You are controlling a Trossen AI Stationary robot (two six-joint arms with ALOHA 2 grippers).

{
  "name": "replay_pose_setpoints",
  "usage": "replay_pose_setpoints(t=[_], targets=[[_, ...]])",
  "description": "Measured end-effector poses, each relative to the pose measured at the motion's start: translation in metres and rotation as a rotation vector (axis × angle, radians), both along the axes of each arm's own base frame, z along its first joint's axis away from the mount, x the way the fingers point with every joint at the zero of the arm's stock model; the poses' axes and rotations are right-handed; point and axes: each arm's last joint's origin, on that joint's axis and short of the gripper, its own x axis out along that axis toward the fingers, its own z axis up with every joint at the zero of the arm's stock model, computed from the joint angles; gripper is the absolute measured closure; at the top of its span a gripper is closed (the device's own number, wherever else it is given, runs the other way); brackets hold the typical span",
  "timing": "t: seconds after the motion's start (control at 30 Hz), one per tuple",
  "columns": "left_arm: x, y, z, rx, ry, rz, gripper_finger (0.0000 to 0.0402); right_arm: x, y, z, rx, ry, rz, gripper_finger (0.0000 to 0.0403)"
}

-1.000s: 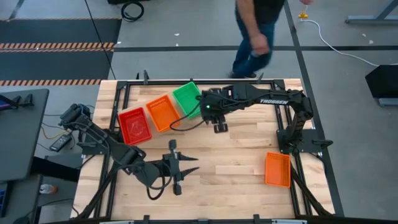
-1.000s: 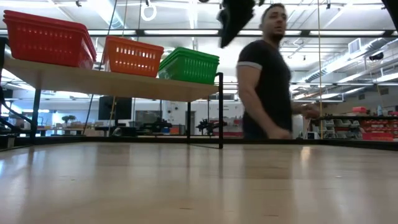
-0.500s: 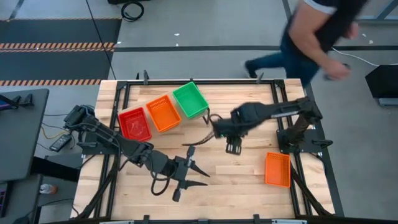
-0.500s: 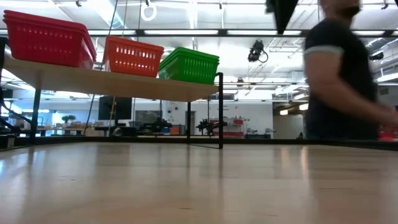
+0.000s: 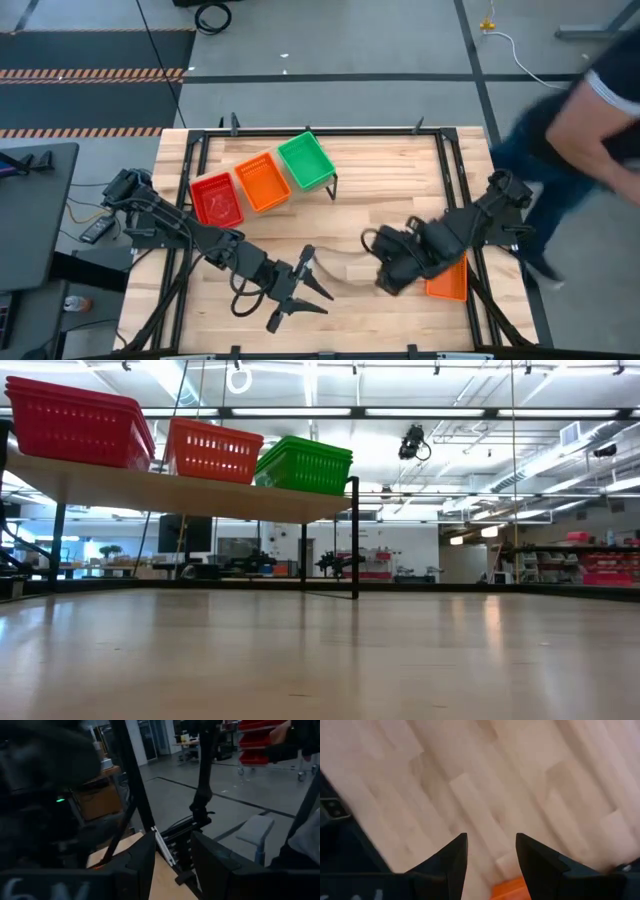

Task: Stack baskets on shelf by color
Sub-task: Stack the orange bin on the orange bins on the shelf

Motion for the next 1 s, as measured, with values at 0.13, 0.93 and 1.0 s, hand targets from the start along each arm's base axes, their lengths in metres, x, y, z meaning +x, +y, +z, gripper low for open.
replay_pose_setpoints(t=[0.13, 0.93, 1.0], targets=[[0.003, 0.006, -0.001, 0.007, 0.012, -0.015, 0.0269, -0.011, 0.017, -0.018, -0.002, 0.025, -0.066, 0.0229], [0.011, 0.022, -0.003, -0.023, 0.043, -0.008, 0.0269, -0.036, 0.058, -0.055, 0.021, -0.034, -0.174, 0.0229], [0.011, 0.022, -0.003, -0.03, 0.046, -0.01, 0.0269, -0.034, 0.058, -0.055, 0.031, -0.046, -0.174, 0.0229]])
